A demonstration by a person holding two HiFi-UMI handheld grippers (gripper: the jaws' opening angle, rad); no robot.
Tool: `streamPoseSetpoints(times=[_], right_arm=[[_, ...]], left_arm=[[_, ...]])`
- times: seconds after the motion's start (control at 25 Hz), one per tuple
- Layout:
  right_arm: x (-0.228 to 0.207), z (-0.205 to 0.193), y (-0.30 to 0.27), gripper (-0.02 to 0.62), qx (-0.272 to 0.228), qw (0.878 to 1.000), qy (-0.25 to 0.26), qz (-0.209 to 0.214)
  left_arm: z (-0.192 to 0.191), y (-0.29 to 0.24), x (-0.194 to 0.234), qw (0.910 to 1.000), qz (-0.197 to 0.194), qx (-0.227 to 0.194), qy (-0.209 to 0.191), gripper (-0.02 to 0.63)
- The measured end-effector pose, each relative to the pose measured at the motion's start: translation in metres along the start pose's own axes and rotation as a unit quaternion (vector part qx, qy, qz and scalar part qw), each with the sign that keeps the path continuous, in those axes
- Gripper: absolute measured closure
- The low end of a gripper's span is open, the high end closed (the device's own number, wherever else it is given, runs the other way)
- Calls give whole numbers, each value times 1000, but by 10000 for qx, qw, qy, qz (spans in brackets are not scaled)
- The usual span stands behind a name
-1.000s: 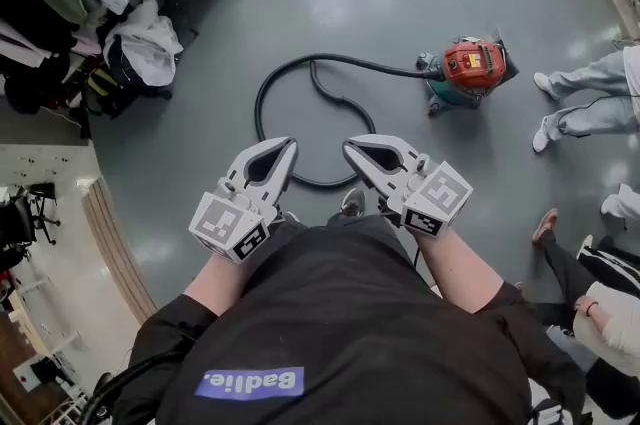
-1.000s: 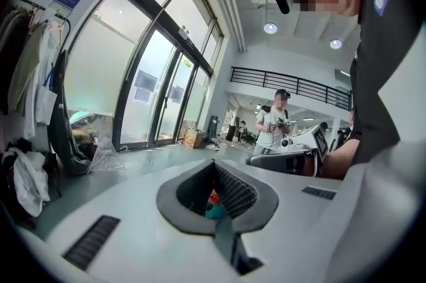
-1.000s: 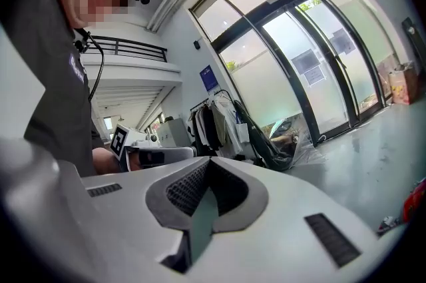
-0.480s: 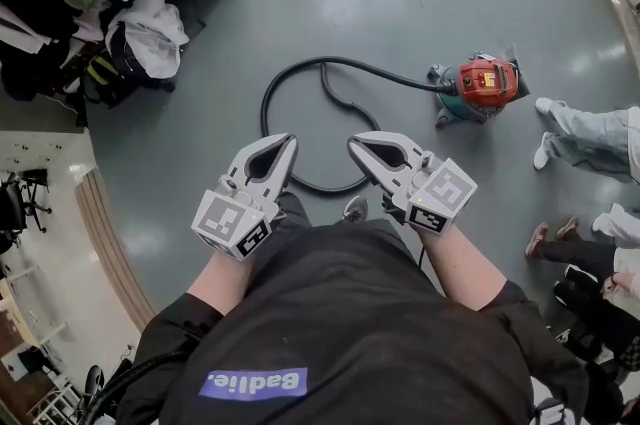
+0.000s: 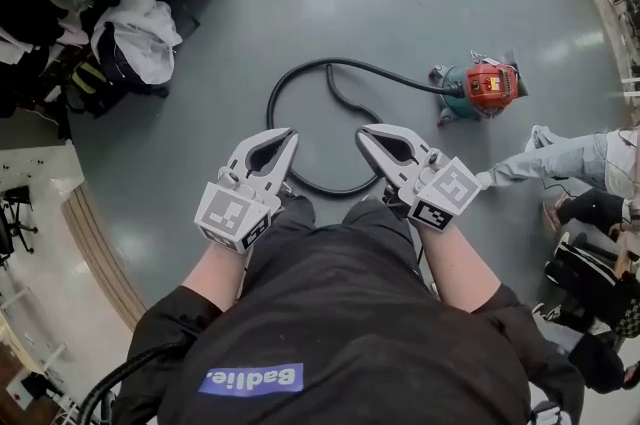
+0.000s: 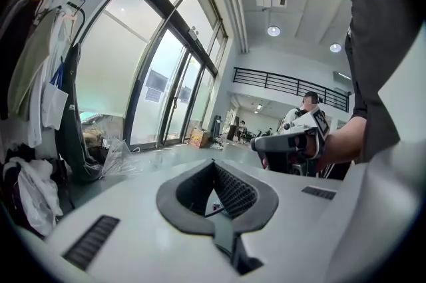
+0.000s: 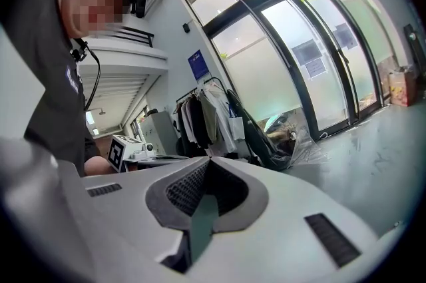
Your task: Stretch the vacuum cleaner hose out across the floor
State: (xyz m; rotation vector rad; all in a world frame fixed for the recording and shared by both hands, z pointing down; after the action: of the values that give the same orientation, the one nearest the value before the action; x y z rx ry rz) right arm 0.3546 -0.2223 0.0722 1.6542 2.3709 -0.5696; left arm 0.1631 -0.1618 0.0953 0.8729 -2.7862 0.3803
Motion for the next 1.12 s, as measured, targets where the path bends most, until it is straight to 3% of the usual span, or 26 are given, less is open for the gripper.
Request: streamPoseSetpoints(times=[0.2,0.44,0.72,0.88,1.12], right_arm=[[-2,-1,-42,598,165,9999,44,14],[-36,3,-79,598,310,9994,11,177],[-124,-13,-123,598,610,9933,-99,973],[-178,-12,-171,598,856,9863,-155,1404],[-231,-32,-219,598,1198,9769,-42,1767]], left_arm=[[-12,5,44,9999,2,81,124,607],[-29,-10,78,9988,265,265,323,606],[-54,-56,112,9918,1015,693,348,586],[-71,-90,150,9831,1440,936,629,568],[-117,-135,194,9743,1670,1200,922,548]])
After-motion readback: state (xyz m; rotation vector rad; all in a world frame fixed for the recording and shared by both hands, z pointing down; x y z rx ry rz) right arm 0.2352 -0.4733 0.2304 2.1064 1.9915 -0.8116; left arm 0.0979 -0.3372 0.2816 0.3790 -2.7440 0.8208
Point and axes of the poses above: the fingertips, and each gripper's own axes: y backward along the fingers, x to its left, z out of its top, the point moved 7 cm from there along y, backward along the fingers, and after that the axes turned 3 degrees about -z, right-handed, at the moved point
